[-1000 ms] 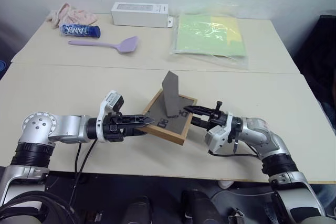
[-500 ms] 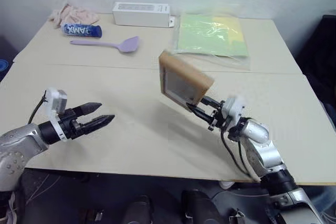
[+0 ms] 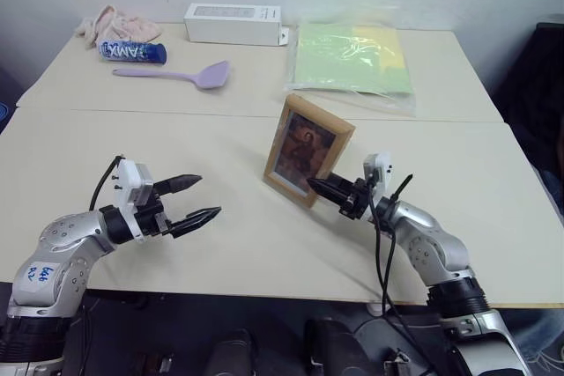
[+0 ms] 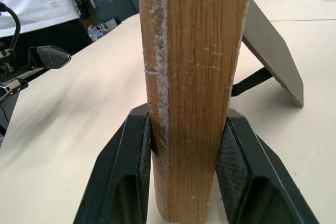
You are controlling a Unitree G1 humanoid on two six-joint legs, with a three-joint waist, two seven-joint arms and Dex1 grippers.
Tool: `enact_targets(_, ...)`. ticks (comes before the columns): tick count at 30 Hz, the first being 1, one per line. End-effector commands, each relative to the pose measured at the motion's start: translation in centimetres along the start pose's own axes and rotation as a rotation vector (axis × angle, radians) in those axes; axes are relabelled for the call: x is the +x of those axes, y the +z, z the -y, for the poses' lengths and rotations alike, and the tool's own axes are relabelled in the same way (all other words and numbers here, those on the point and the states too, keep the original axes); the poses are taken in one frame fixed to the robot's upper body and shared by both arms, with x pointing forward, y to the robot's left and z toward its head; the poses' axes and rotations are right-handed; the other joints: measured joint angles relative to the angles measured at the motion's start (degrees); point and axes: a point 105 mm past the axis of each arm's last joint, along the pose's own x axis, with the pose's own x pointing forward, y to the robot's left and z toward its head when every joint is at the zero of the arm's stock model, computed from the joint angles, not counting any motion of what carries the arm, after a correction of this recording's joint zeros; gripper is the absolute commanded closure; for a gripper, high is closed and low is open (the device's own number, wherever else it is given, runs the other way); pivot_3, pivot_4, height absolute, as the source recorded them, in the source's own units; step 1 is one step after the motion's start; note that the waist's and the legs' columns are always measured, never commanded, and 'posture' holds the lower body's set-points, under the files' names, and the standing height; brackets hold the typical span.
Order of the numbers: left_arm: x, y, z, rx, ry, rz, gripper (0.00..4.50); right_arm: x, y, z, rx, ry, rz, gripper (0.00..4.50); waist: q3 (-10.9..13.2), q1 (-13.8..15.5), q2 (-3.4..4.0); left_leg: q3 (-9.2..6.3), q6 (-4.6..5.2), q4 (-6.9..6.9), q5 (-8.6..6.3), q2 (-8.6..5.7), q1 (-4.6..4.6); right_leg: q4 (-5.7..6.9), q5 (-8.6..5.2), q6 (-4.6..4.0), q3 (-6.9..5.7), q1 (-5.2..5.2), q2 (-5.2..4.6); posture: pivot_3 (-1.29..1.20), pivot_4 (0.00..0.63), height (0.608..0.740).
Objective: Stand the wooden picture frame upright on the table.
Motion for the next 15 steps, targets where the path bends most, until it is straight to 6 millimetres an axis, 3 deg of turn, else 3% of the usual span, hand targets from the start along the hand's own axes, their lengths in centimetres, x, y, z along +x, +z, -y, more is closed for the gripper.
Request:
enact_targets(1,-0.3,1.1,-0.4,0.043,0.007,0.022,0.00,-0.4,-1.1,0.5,0.000,-0.036,-0.063,2.91,0.00,-0.01,0.00,0.00,0.00,0.00,0.00,0.00,0.03,0.04,0.00,0.00,0.01,0.01,0.00,0.00,0.150,0.740)
enact_targets(4,-0.7,0.9,-0.7,0.050,0.023,0.008,0.00,-0.4,0.4,0.2,-0.064,-0.027,0.000,1.93,0.00,0.11,0.00,-0.01,-0.01,-0.01,0.00,0.00,-0.02,0.05,-0.01,-0.01,0.01,-0.04,0.00,0.00,0.150,0.740)
enact_targets(9,-2.4,-0.6,-1.1,0.087,0.065,-0.067,0.00,-3.1,2.0,-0.5,-0.181,0.022,-0.006,0.21,0.00,0.19,0.01,0.02,0.02,-0.04,-0.03,0.00,-0.24,0.13,0.00,0.00,0.00,-0.24,0.01,0.00,0.150,0.740)
enact_targets(12,-4.0,-2.4,-1.3,0.164,0.097,-0.165,0.00,-5.9,2.7,-1.0,-0.324,0.064,-0.050,0.04,0.01,0.40,0.01,0.03,0.07,-0.07,-0.08,-0.01,-0.29,0.03,0.00,0.00,-0.03,-0.26,0.01,0.00,0.150,0.740)
enact_targets(15,-5.8,-3.7,-1.7,0.204,0.123,-0.230,0.00,-8.7,2.7,-1.5,-0.634,0.129,-0.120,0.04,0.01,0.38,0.00,0.03,0.12,-0.06,-0.11,-0.01,-0.33,-0.33,0.01,0.02,-0.06,-0.21,0.01,0.00,0.150,0.740)
